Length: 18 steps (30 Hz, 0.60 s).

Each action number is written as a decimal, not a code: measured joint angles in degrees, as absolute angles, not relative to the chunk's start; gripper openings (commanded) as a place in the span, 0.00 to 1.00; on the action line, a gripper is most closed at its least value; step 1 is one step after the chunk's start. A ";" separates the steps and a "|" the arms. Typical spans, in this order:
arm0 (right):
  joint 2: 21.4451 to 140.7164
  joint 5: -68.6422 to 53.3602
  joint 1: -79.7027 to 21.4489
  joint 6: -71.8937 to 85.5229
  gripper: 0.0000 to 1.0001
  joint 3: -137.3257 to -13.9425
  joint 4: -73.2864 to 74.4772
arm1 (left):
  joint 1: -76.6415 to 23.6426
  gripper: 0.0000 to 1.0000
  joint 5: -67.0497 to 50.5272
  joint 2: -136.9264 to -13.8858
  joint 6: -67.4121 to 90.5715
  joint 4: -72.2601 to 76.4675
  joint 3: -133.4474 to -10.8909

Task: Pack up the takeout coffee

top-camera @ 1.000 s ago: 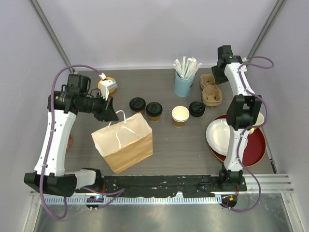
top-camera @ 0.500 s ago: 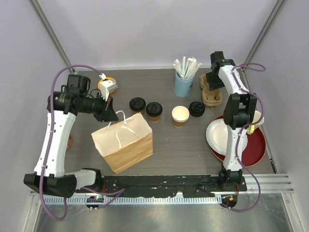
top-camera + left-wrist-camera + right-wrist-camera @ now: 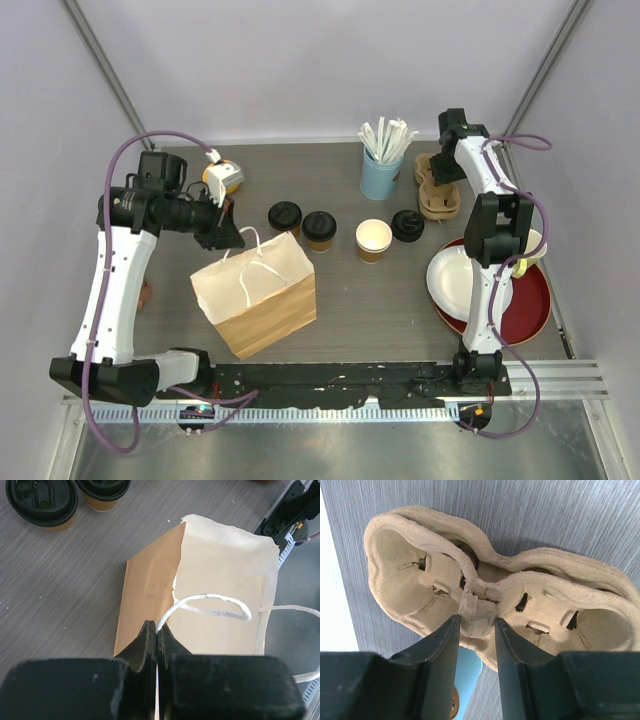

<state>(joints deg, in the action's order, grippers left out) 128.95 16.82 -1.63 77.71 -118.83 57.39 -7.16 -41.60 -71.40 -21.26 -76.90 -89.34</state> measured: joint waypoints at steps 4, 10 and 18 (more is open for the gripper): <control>128.95 16.32 -1.41 77.69 0.51 -118.54 56.97 | -7.16 0.00 -41.58 -71.40 -21.69 -77.03 -89.67; 129.01 15.59 -1.26 77.38 0.36 -118.50 56.66 | -7.16 0.00 -41.58 -71.40 -21.98 -77.03 -89.78; 129.08 14.63 -0.95 76.93 0.20 -118.13 55.59 | -7.16 0.00 -41.50 -71.40 -23.05 -77.03 -89.80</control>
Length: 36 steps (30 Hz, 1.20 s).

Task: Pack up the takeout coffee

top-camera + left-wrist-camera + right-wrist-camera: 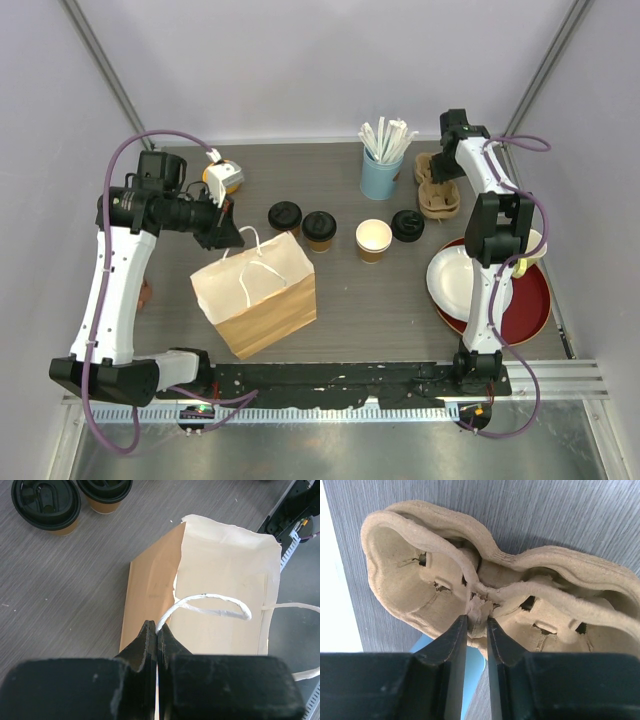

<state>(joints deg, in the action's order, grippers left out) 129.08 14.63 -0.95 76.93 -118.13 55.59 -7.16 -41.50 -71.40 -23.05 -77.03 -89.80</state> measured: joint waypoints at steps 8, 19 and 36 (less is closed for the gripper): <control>128.81 14.48 -0.91 75.64 0.15 -117.40 54.13 | -7.16 0.00 -41.17 -71.40 -23.20 -77.03 -90.67; 121.03 14.68 -0.91 73.19 0.11 -111.66 52.58 | -7.16 0.00 -41.19 -71.79 -23.27 -77.08 -91.61; 116.46 11.70 0.71 73.69 0.11 -105.01 47.55 | -7.16 0.00 -41.08 -71.83 -24.34 -77.08 -91.94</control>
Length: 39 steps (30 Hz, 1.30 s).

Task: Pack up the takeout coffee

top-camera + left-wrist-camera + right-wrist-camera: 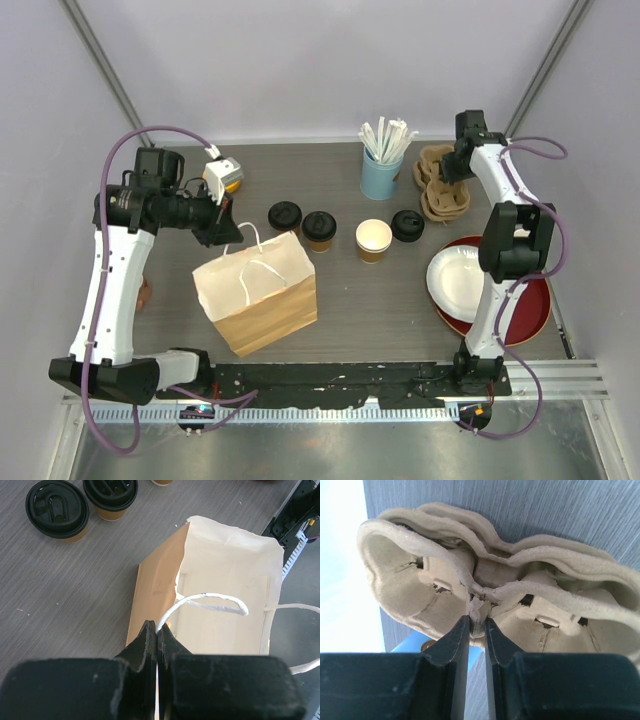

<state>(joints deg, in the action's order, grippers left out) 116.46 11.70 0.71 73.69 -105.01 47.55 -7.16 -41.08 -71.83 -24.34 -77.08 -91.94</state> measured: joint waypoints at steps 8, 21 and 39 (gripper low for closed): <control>122.50 8.78 1.19 73.95 0.24 -108.57 47.09 | -7.18 0.00 -40.95 -71.83 -24.51 -77.08 -91.94; 124.27 7.77 1.19 73.67 0.26 -110.32 47.55 | -7.18 0.00 -40.53 -71.83 -25.19 -77.08 -91.94; 123.20 7.86 1.19 73.67 0.01 -109.89 47.75 | -7.16 0.00 -40.14 -71.83 -26.04 -77.08 -91.94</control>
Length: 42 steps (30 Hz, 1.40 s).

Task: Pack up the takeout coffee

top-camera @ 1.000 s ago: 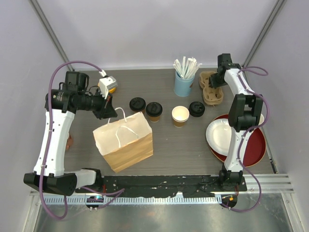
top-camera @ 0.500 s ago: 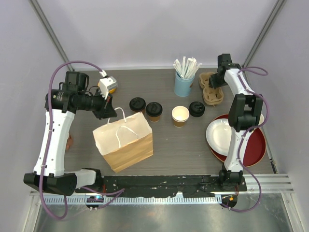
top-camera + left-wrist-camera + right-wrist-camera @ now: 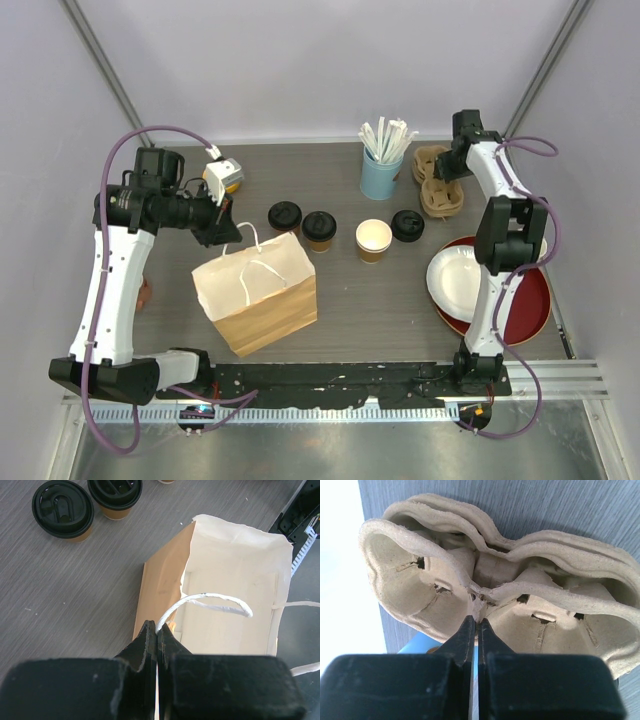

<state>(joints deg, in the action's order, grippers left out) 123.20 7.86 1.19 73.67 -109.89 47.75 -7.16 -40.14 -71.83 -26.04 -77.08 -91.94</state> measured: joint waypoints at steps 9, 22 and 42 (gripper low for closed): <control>115.87 8.45 1.19 73.71 0.01 -106.67 46.41 | -7.16 0.00 -40.12 -71.83 -26.02 -77.08 -91.94; 118.61 6.24 1.23 74.96 0.25 -104.49 44.23 | -7.18 0.00 -39.90 -71.72 -26.04 -77.08 -91.94; 120.27 6.04 1.26 74.89 0.31 -104.95 44.88 | -7.16 0.00 -39.55 -71.57 -26.48 -77.08 -91.94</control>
